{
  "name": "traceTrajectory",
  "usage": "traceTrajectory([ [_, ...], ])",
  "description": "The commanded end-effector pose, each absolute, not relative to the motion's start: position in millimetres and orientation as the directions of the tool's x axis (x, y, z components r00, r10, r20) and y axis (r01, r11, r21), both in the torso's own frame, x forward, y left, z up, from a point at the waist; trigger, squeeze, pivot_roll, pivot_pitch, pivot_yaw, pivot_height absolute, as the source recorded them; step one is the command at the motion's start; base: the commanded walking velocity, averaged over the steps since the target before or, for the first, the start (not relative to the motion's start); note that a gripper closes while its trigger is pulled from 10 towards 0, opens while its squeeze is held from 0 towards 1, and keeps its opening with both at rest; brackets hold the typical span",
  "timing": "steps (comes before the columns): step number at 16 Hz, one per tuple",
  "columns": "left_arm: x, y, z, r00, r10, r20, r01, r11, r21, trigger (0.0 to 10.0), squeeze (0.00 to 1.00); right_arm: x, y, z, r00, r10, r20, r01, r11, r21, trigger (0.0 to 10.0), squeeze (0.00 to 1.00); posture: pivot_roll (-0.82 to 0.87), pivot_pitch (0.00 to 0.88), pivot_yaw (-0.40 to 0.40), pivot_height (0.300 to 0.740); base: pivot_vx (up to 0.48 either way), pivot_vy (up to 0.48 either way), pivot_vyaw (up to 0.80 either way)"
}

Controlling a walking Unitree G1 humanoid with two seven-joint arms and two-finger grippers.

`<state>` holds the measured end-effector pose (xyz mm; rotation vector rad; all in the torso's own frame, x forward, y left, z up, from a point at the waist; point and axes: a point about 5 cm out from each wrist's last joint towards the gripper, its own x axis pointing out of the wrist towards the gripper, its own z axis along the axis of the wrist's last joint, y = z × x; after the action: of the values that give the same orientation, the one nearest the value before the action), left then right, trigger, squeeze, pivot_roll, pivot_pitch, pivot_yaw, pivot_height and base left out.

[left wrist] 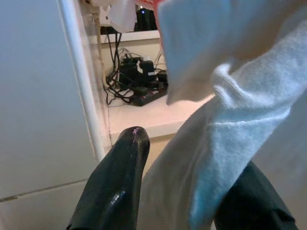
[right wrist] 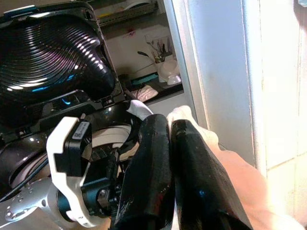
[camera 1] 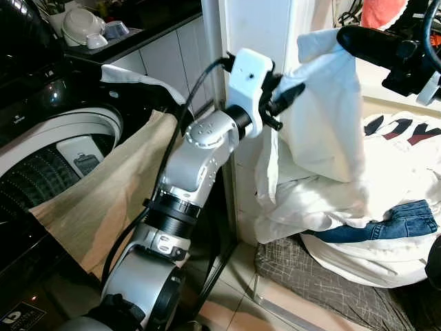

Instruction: Clothes washing

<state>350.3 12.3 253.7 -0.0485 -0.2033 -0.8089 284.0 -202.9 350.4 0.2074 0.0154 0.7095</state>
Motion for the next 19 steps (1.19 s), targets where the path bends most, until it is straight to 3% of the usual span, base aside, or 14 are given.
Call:
traceTrajectory([
  [1,355.2,20.9,261.9,0.687,-0.694,0.217,0.707,0.707,0.021,0.0,0.00,279.3,-201.0,352.2,0.754,0.652,0.079,-0.654,0.735,0.177,9.1,0.00,-0.11,0.000,0.136,0.740,0.000,0.000,0.00],
  [2,356.7,23.5,264.3,0.697,-0.681,0.225,0.696,0.718,0.015,0.0,0.00,279.4,-200.9,351.3,0.756,0.650,0.077,-0.652,0.736,0.181,10.0,0.00,-0.11,0.000,0.137,0.740,0.000,0.000,0.00],
  [3,361.5,31.2,269.4,0.722,-0.650,0.236,0.669,0.744,0.003,0.0,0.00,280.2,-201.3,348.5,0.760,0.647,0.066,-0.645,0.737,0.200,10.0,1.00,-0.11,0.000,0.139,0.740,0.000,0.000,0.00],
  [8,372.1,58.9,283.2,0.760,-0.597,0.257,0.611,0.791,0.030,0.0,0.00,261.8,-198.6,334.6,0.695,0.719,0.006,-0.710,0.684,0.165,10.0,1.00,-0.10,0.000,0.143,0.740,0.000,0.000,0.00],
  [11,382.0,91.5,300.8,0.813,-0.508,0.284,0.506,0.858,0.085,0.0,0.00,248.4,-205.5,319.8,0.708,0.703,-0.067,-0.698,0.711,0.087,10.0,1.00,-0.10,0.000,0.144,0.740,0.000,0.000,0.00],
  [12,387.8,112.9,315.5,0.845,-0.439,0.305,0.423,0.898,0.119,0.0,0.00,245.3,-209.6,312.9,0.719,0.687,-0.101,-0.683,0.726,0.078,10.0,0.00,-0.10,0.000,0.147,0.740,0.000,0.000,0.00],
  [13,391.8,130.5,328.9,0.866,-0.378,0.327,0.347,0.926,0.151,0.0,0.00,244.1,-211.0,308.6,0.725,0.679,-0.118,-0.675,0.734,0.076,10.0,0.00,-0.10,0.000,0.146,0.740,0.000,0.000,0.00],
  [15,396.6,171.3,370.4,0.899,-0.175,0.401,0.044,0.948,0.314,0.0,0.00,243.6,-210.2,299.1,0.728,0.672,-0.138,-0.667,0.740,0.084,10.0,0.00,-0.09,0.000,0.141,0.740,0.000,0.000,0.00],
  [16,396.5,197.2,395.2,0.891,0.002,0.454,-0.228,0.868,0.442,0.0,0.00,244.0,-208.8,295.8,0.726,0.673,-0.142,-0.669,0.739,0.084,10.0,0.00,-0.09,0.000,0.140,0.740,0.000,0.000,0.00],
  [17,389.1,218.6,425.4,0.818,0.132,0.560,-0.483,0.685,0.545,0.0,0.00,246.2,-206.7,293.6,0.727,0.672,-0.143,-0.668,0.740,0.081,10.0,0.00,-0.08,0.000,0.140,0.740,0.000,0.000,0.00],
  [18,374.2,237.1,457.4,0.684,0.221,0.695,-0.700,0.464,0.542,0.0,0.00,248.6,-204.5,292.8,0.732,0.668,-0.137,-0.664,0.744,0.075,10.0,0.00,-0.08,0.000,0.142,0.740,0.000,0.000,0.00],
  [19,357.2,252.0,482.7,0.547,0.271,0.792,-0.828,0.314,0.465,0.0,0.00,250.3,-203.0,293.0,0.738,0.663,-0.126,-0.660,0.748,0.073,10.0,0.00,-0.08,0.000,0.146,0.740,0.000,0.000,0.00],
])
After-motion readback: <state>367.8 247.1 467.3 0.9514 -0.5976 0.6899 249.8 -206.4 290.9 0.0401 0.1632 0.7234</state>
